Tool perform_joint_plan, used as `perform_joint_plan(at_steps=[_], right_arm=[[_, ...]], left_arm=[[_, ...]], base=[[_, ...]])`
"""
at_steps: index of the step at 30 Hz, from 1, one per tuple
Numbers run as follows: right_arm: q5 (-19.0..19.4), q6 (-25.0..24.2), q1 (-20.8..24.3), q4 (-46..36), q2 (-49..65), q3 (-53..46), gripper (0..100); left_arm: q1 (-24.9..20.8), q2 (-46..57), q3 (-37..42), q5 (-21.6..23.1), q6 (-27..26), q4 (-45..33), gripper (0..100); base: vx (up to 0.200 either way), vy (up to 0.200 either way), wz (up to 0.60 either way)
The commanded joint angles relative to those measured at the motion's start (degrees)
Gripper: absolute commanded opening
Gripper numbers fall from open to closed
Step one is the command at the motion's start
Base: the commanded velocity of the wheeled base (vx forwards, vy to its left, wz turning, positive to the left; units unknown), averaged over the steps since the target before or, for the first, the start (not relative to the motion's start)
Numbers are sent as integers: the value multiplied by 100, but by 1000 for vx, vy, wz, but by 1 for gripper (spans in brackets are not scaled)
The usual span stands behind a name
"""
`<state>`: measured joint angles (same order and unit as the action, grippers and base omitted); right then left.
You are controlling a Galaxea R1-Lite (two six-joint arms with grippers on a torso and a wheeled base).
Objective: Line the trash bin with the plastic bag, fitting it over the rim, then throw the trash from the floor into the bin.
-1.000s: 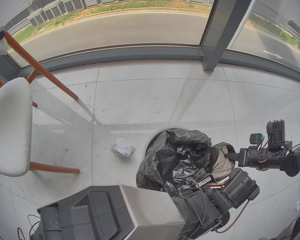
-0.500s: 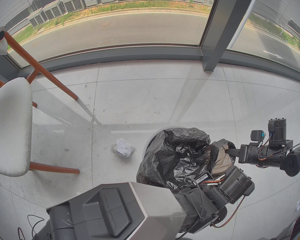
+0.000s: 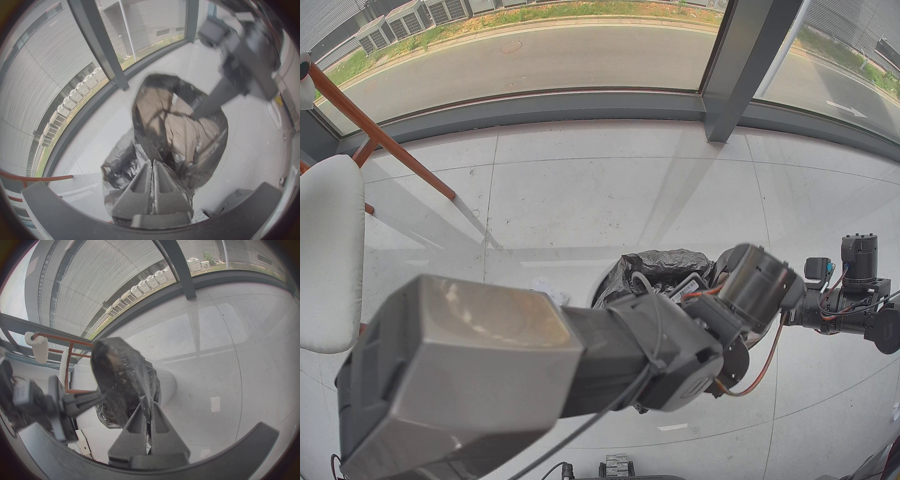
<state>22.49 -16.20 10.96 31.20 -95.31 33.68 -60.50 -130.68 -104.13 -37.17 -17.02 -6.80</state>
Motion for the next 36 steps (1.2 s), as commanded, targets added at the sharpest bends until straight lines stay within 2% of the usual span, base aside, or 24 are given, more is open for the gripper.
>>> perform_joint_plan(at_steps=[1,5,9,11,13,15,16,18,23,24,31,36], right_arm=[[10,3,47,1,82,-11,0],[18,3,126,9,100,16,0],[18,3,222,9,126,-2,0],[18,3,222,9,109,-20,0],[18,-6,214,18,91,-11,0],[18,-6,214,18,65,7,0],[18,-6,214,18,65,7,0],[10,-6,205,18,56,-2,0],[10,-6,178,18,56,-20,0],[10,-6,178,18,56,-20,0],[10,-6,161,27,30,7,0],[10,-15,161,27,12,16,0]], left_arm=[[249,500,-222,201,6,-207,0],[601,623,-213,535,6,-331,0],[821,790,-151,650,32,-339,0],[654,799,-90,667,269,-401,0],[276,772,-99,676,638,-577,0],[-234,685,-55,667,1465,-893,0],[-287,667,-46,658,1561,-928,0],[-524,438,86,632,2150,-1060,0],[-621,324,253,623,2203,-1104,0],[-612,271,218,623,2203,-1069,100],[-612,-106,235,316,2194,-875,100],[-586,-317,200,254,2203,-735,100]], base=[[0,0,0],[0,0,0],[0,0,0],[0,0,0],[0,0,0],[0,0,0],[0,0,0],[0,0,0],[0,0,0],[0,0,0],[0,0,0],[0,0,0]])
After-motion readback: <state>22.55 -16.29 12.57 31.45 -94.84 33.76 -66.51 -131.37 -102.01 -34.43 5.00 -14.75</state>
